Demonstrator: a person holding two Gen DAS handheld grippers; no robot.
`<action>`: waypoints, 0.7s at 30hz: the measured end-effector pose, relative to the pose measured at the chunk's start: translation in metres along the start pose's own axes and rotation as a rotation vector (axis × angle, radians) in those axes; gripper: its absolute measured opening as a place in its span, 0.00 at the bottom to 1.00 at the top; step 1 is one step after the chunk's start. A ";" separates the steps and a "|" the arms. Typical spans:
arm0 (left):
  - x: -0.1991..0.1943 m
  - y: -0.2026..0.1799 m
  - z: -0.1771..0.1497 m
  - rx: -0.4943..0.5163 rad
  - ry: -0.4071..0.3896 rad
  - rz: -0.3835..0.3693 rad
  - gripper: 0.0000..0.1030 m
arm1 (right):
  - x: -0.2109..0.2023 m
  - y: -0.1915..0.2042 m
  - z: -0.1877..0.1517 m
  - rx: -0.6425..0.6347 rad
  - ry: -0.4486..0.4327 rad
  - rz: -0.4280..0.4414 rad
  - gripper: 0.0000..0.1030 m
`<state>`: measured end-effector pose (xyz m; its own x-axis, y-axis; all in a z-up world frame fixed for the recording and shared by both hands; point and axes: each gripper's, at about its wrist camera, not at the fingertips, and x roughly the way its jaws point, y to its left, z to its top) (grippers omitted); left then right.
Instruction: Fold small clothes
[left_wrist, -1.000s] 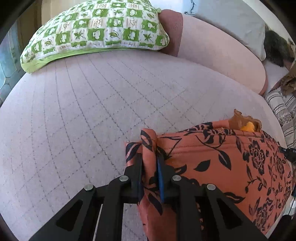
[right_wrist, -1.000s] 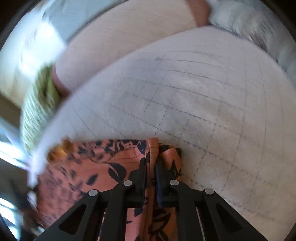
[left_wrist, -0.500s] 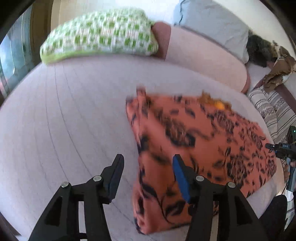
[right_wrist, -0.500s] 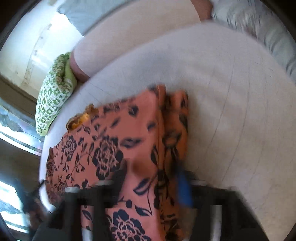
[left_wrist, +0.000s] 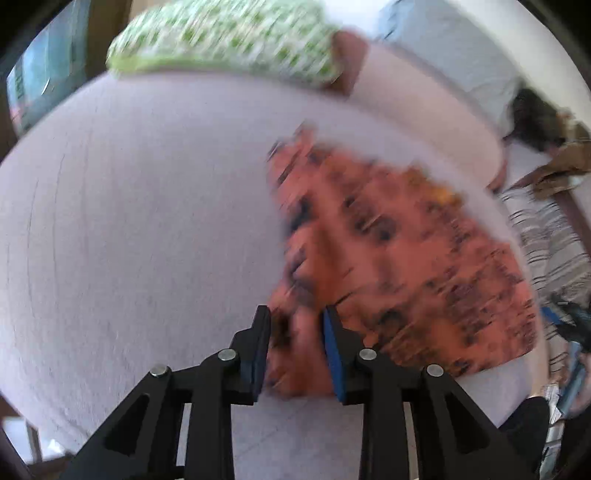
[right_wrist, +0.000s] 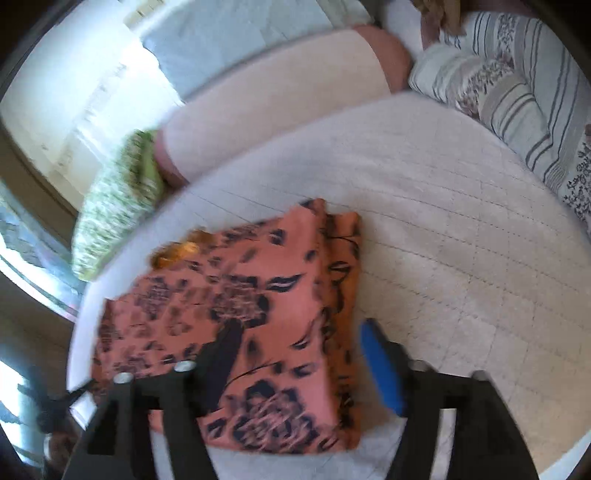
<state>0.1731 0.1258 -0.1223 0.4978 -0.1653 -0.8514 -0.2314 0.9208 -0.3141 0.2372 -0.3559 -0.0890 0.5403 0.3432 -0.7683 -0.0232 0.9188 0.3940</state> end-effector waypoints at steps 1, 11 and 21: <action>0.000 0.004 -0.001 -0.015 -0.010 -0.013 0.22 | 0.002 0.001 -0.007 -0.012 0.018 0.019 0.70; -0.044 0.002 0.010 -0.023 -0.055 -0.043 0.21 | -0.008 0.032 -0.016 -0.073 0.003 0.080 0.66; 0.019 -0.017 0.133 0.174 -0.048 0.003 0.25 | 0.076 0.020 -0.047 -0.051 0.140 0.160 0.73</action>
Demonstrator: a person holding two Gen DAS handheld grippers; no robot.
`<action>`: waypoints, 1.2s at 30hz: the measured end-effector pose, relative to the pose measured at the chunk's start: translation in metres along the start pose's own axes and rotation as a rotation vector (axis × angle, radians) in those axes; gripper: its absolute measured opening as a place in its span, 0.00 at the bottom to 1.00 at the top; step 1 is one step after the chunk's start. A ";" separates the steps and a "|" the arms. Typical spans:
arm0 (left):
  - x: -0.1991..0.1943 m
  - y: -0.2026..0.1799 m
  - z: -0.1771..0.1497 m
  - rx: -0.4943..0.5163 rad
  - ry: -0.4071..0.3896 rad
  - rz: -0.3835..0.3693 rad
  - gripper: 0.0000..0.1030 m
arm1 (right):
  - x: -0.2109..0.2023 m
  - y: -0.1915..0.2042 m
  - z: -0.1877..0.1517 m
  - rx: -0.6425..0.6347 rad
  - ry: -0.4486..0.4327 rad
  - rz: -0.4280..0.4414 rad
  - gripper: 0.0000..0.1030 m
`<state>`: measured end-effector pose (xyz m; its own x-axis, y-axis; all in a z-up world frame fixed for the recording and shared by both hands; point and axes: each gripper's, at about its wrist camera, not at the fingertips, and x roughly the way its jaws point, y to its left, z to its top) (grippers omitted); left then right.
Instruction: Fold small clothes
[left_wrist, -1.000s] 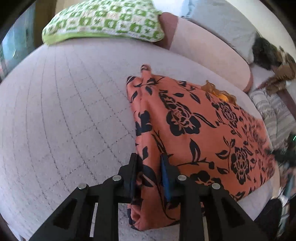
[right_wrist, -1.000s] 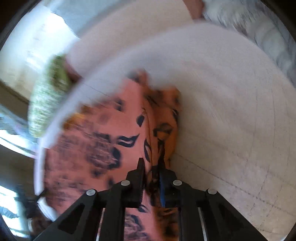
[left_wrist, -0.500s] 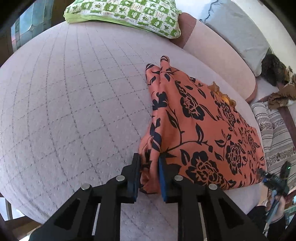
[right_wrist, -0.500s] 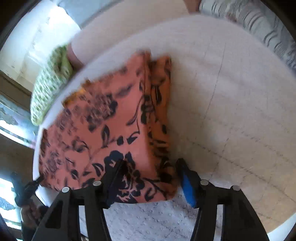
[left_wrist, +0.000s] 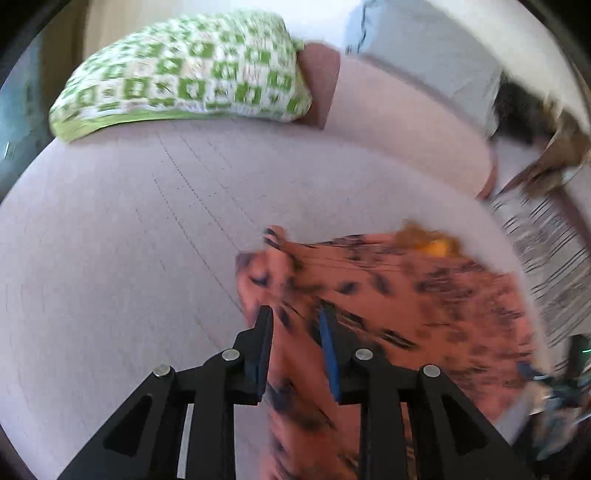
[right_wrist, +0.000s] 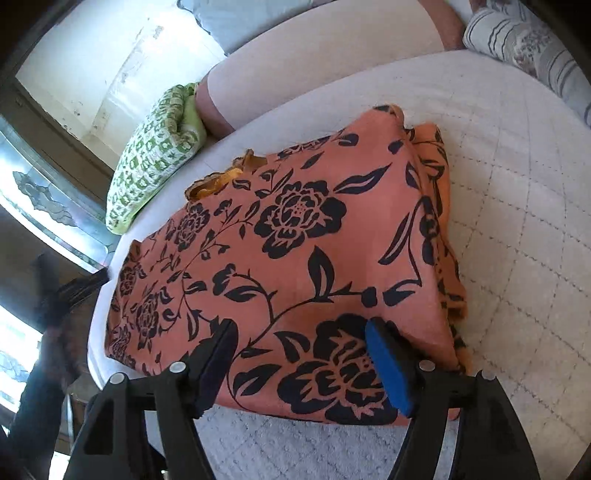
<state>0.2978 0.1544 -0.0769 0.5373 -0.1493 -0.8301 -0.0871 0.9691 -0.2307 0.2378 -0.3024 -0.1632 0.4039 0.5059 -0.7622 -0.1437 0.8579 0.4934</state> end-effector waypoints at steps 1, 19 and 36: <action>0.022 0.005 0.002 0.015 0.059 0.085 0.25 | 0.004 -0.005 0.002 0.021 0.002 0.024 0.73; 0.036 -0.011 0.014 0.030 -0.011 0.277 0.49 | -0.028 -0.028 -0.001 0.123 -0.013 0.137 0.73; -0.018 -0.087 -0.081 0.046 -0.049 0.179 0.62 | -0.023 -0.071 0.074 0.386 -0.127 0.245 0.71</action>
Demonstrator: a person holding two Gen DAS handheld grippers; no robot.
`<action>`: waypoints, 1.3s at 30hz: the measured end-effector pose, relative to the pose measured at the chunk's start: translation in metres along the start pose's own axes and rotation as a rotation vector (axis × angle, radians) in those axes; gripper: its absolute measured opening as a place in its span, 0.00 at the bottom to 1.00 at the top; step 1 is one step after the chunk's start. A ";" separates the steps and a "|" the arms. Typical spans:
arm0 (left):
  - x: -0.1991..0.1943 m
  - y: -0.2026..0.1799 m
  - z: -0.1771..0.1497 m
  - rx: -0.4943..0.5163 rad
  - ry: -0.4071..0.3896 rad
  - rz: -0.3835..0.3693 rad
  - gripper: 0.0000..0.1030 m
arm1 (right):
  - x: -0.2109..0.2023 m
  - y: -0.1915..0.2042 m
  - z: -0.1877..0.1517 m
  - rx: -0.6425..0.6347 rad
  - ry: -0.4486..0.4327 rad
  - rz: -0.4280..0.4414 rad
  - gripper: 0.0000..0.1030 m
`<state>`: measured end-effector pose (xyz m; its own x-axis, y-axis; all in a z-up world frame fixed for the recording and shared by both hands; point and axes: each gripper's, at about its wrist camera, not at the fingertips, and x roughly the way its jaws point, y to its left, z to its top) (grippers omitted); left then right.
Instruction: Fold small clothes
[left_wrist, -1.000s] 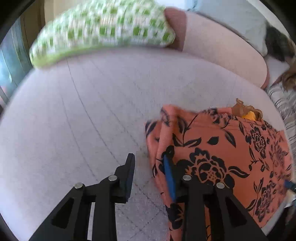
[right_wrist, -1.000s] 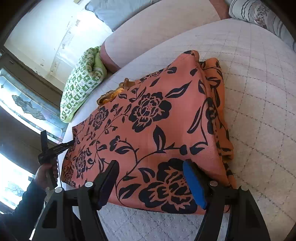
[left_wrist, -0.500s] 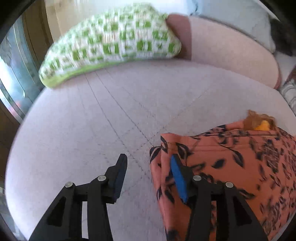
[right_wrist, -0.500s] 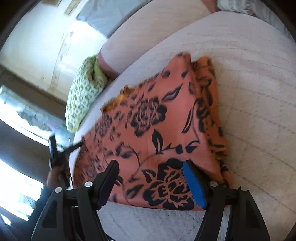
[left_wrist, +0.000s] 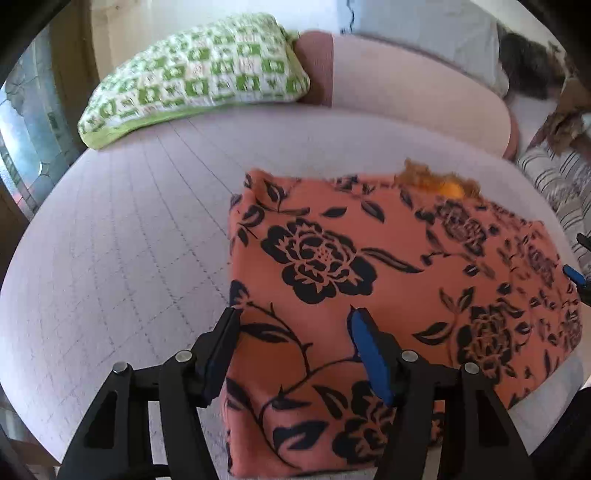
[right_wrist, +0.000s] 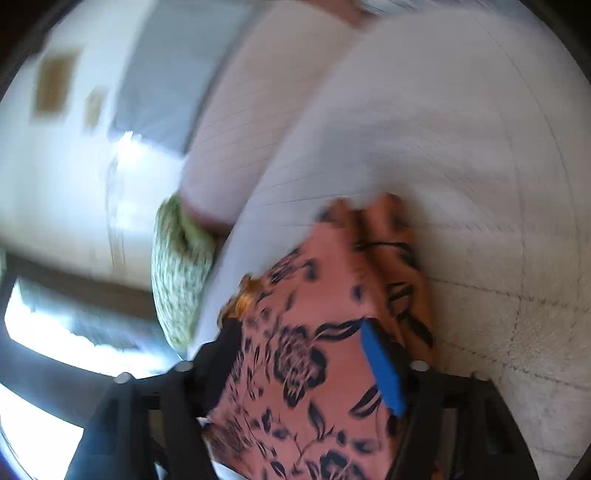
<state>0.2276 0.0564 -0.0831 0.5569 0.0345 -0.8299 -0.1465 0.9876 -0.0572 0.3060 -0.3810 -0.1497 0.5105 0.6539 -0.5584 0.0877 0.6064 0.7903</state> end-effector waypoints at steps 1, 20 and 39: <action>-0.007 -0.001 -0.001 -0.003 -0.011 -0.004 0.62 | -0.001 0.013 -0.002 -0.042 0.011 -0.013 0.71; -0.011 0.024 -0.015 -0.111 0.024 0.068 0.72 | 0.011 0.013 -0.037 -0.180 0.097 -0.183 0.81; -0.051 -0.006 -0.016 -0.102 -0.048 0.020 0.76 | -0.056 0.069 -0.083 -0.216 -0.087 -0.144 0.86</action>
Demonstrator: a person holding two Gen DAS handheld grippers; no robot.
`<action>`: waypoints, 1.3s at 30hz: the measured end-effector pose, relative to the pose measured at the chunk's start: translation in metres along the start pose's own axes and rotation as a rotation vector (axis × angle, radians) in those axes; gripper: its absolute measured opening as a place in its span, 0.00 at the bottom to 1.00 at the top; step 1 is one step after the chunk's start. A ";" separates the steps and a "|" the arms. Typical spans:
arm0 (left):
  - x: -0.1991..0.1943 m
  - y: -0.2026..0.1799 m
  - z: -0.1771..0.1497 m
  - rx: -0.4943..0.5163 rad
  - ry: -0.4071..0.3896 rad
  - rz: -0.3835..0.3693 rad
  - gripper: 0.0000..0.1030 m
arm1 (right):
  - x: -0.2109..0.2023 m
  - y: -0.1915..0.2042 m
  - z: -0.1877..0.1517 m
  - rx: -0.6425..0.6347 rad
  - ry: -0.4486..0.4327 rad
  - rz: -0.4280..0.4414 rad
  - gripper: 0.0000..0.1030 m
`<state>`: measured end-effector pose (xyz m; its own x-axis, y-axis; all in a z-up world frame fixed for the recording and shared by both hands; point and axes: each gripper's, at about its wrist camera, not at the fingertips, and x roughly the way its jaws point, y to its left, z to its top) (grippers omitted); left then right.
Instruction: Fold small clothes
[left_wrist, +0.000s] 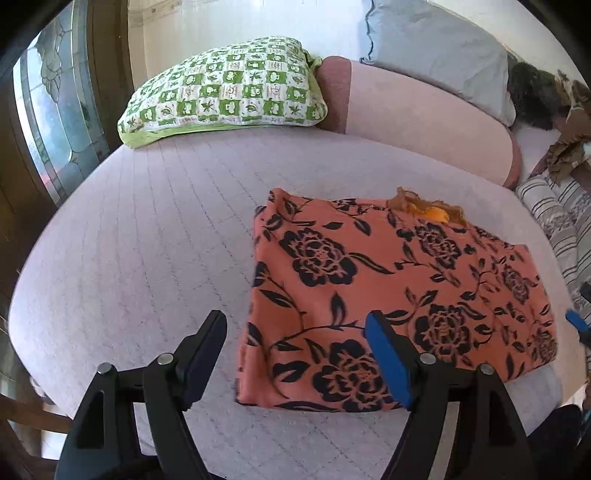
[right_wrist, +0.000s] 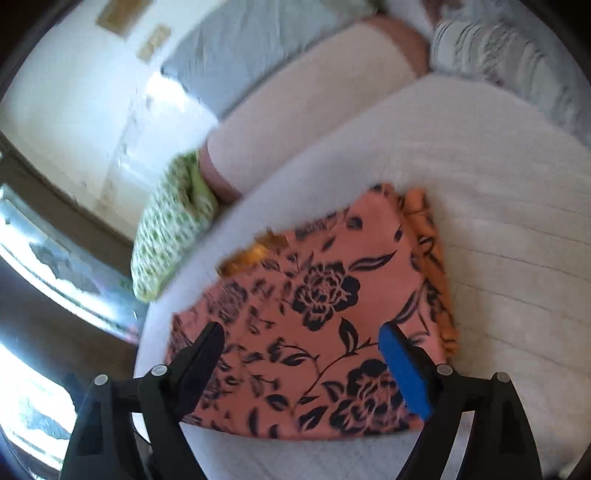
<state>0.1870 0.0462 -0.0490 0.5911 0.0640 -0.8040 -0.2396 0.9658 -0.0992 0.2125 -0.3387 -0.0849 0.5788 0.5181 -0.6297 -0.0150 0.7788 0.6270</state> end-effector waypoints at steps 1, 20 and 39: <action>0.001 -0.002 -0.002 -0.003 0.001 -0.009 0.76 | -0.012 -0.007 -0.010 0.068 -0.018 -0.009 0.86; 0.046 -0.060 -0.023 0.161 0.091 -0.036 0.76 | 0.013 -0.050 0.035 0.049 -0.012 -0.163 0.86; 0.063 -0.062 -0.016 0.191 0.079 -0.027 0.76 | 0.119 -0.037 0.124 -0.185 0.118 -0.149 0.14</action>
<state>0.2270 -0.0135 -0.1032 0.5317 0.0249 -0.8466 -0.0696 0.9975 -0.0144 0.3825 -0.3496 -0.1262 0.4866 0.4217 -0.7651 -0.0913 0.8955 0.4355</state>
